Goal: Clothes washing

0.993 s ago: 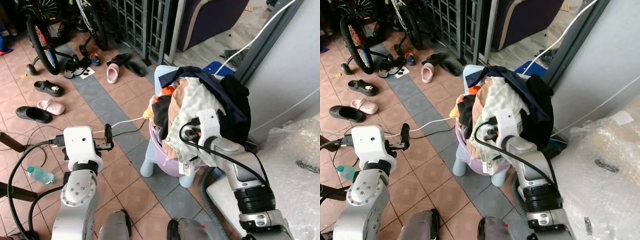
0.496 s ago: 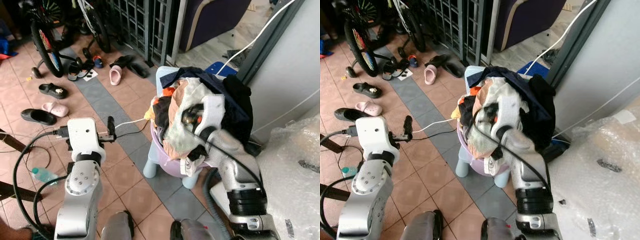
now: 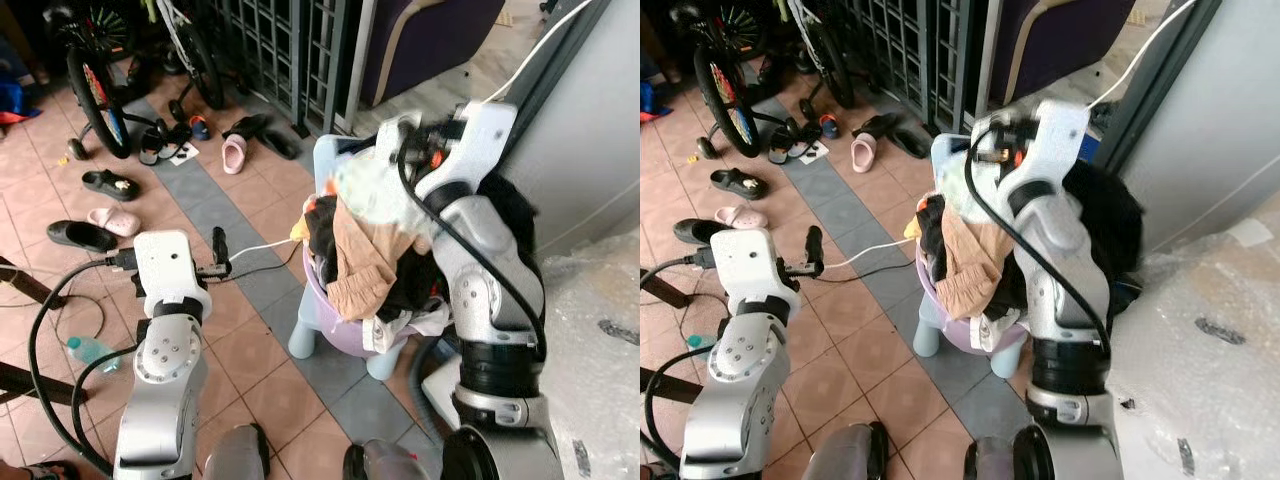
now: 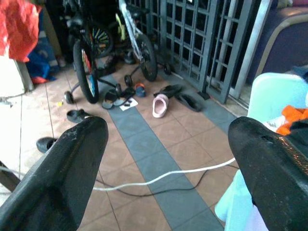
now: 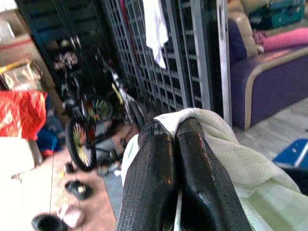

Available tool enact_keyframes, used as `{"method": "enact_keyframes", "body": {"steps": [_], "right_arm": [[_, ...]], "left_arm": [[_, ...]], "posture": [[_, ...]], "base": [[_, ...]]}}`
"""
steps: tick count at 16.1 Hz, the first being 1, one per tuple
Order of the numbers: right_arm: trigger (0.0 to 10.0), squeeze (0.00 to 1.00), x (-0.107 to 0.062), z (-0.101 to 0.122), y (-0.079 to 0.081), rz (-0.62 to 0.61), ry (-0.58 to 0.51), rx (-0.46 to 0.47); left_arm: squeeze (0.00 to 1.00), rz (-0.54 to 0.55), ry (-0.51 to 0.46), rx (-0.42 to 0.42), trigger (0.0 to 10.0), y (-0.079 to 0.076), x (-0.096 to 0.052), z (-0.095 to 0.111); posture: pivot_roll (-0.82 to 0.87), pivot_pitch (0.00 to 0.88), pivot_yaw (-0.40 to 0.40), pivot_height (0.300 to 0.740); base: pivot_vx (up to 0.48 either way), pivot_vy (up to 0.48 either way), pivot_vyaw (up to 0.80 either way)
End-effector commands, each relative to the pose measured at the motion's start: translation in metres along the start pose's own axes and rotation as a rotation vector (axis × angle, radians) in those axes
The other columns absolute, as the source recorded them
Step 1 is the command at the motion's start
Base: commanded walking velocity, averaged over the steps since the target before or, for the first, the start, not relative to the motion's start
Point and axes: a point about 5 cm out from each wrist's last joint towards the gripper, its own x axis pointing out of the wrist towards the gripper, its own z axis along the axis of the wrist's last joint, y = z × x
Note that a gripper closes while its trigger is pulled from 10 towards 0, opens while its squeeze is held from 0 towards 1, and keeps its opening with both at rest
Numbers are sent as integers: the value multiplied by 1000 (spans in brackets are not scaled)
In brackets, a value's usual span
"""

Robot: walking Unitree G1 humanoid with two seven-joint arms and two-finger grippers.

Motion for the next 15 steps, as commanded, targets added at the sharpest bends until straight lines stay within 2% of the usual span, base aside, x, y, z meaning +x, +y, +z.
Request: {"method": "enact_keyframes", "body": {"steps": [1,3,4,5,9,12,13,14,15], "right_arm": [[0,0,1,17,5,17,-80,8],[0,0,0,21,8,18,-90,36],[0,0,2,37,19,76,-142,32],[0,0,1,39,21,103,-153,9],[0,0,-5,23,21,117,-100,-6],[0,0,-7,23,22,107,-105,-10],[0,0,-7,27,21,91,-130,-37],[157,0,-7,25,17,75,-125,-76],[1843,0,-8,24,16,70,-121,-73]], "left_arm": [[0,-4,-1,5,10000,0,2,0],[0,-11,-5,7,10000,2,4,1],[0,-24,-4,13,10000,1,6,0],[0,-28,-1,12,10000,-1,5,-2],[0,-43,3,8,10000,-7,2,-4],[0,-38,-1,17,10000,-3,3,-4],[0,-37,-13,27,10000,-2,5,-2],[0,-38,-19,25,10000,-2,7,-1],[0,-39,-20,26,10000,-3,7,-1]], "posture": [[52,33,17,740],[45,38,24,740],[35,44,27,740],[27,47,28,740],[30,53,24,740],[34,54,24,740],[32,53,26,740],[29,51,26,740],[27,51,27,740]], "base": [[0,0,0],[0,0,0],[0,0,0],[0,0,0],[0,0,0],[0,0,0],[0,0,0],[0,0,0],[0,0,0]]}}
